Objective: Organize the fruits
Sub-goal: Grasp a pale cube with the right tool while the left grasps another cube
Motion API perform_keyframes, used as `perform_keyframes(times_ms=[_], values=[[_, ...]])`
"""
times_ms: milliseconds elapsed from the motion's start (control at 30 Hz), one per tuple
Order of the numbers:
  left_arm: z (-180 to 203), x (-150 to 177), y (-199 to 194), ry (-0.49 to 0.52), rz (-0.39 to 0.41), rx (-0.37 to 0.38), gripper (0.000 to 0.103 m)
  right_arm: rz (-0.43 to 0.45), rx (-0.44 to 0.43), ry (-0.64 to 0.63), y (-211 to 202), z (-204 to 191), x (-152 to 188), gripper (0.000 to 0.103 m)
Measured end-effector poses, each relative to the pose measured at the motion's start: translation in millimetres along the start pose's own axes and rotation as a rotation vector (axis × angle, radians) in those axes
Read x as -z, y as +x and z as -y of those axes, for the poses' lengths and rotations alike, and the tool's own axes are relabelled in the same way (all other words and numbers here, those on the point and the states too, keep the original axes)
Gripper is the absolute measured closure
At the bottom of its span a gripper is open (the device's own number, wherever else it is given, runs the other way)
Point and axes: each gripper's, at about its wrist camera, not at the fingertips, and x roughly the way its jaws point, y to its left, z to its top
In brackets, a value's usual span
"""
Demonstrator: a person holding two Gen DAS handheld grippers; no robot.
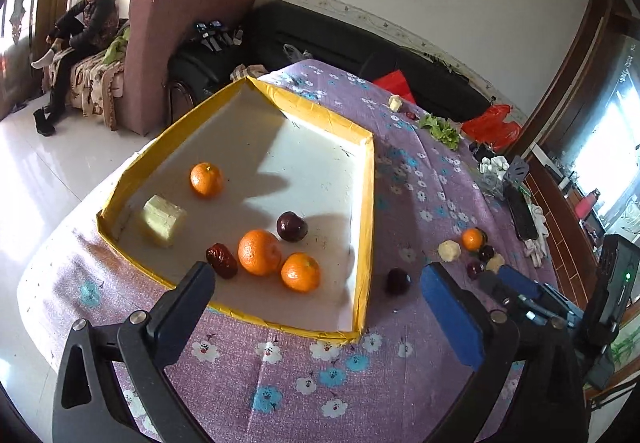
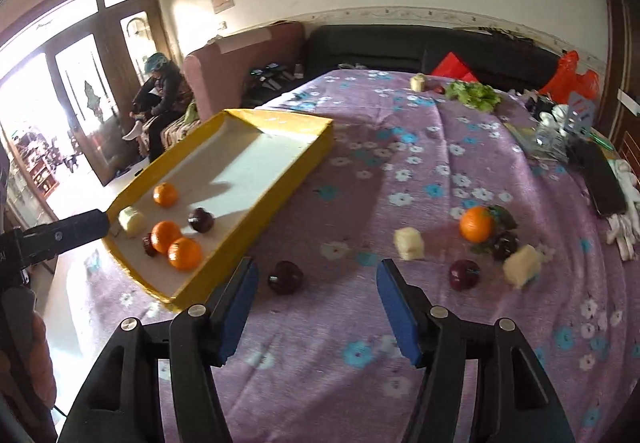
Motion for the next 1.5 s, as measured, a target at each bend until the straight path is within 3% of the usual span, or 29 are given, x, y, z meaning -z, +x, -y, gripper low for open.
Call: perform_keyframes(times_ms=[167, 300, 467, 500, 533, 567, 633, 767, 800, 867, 967, 1067, 1133, 1500], values=[[5, 2, -7, 0.017, 0.042, 0.002, 0.0, 0.031, 0.072, 0.117, -18, 60, -3, 0.037], [18, 5, 11, 0.064, -0.025, 0.016, 0.0, 0.037, 0.154, 0.232, -29, 121, -6, 0.037], [38, 14, 22, 0.146, -0.059, 0.038, 0.004, 0.004, 0.132, 0.364, -14, 168, -13, 0.037], [43, 15, 23, 0.173, -0.056, 0.041, 0.008, -0.002, 0.116, 0.376, -9, 172, -14, 0.037], [47, 16, 24, 0.195, -0.06, 0.044, 0.023, -0.011, 0.106, 0.381, -2, 173, -15, 0.037], [51, 16, 26, 0.216, -0.069, 0.052, 0.045, -0.018, 0.105, 0.381, 3, 174, -16, 0.037], [59, 16, 30, 0.246, -0.091, 0.056, 0.068, -0.025, 0.106, 0.373, 14, 172, -17, 0.037], [80, 13, 42, 0.288, -0.113, 0.079, 0.065, -0.05, 0.159, 0.318, 31, 166, -10, 0.037], [88, 11, 46, 0.299, -0.121, 0.087, 0.062, -0.059, 0.173, 0.308, 34, 166, -7, 0.037], [102, 10, 56, 0.311, -0.13, 0.094, 0.046, -0.074, 0.191, 0.289, 41, 165, -2, 0.037], [130, 6, 77, 0.349, -0.132, 0.094, 0.035, -0.094, 0.19, 0.275, 49, 166, 0, 0.039], [151, 5, 105, 0.378, -0.16, 0.083, 0.035, -0.1, 0.189, 0.281, 52, 171, 3, 0.053], [159, 5, 122, 0.379, -0.188, 0.094, 0.035, -0.092, 0.183, 0.285, 50, 173, 5, 0.057], [182, 8, 188, 0.376, -0.273, 0.132, 0.035, -0.071, 0.183, 0.299, 42, 176, 1, 0.057]])
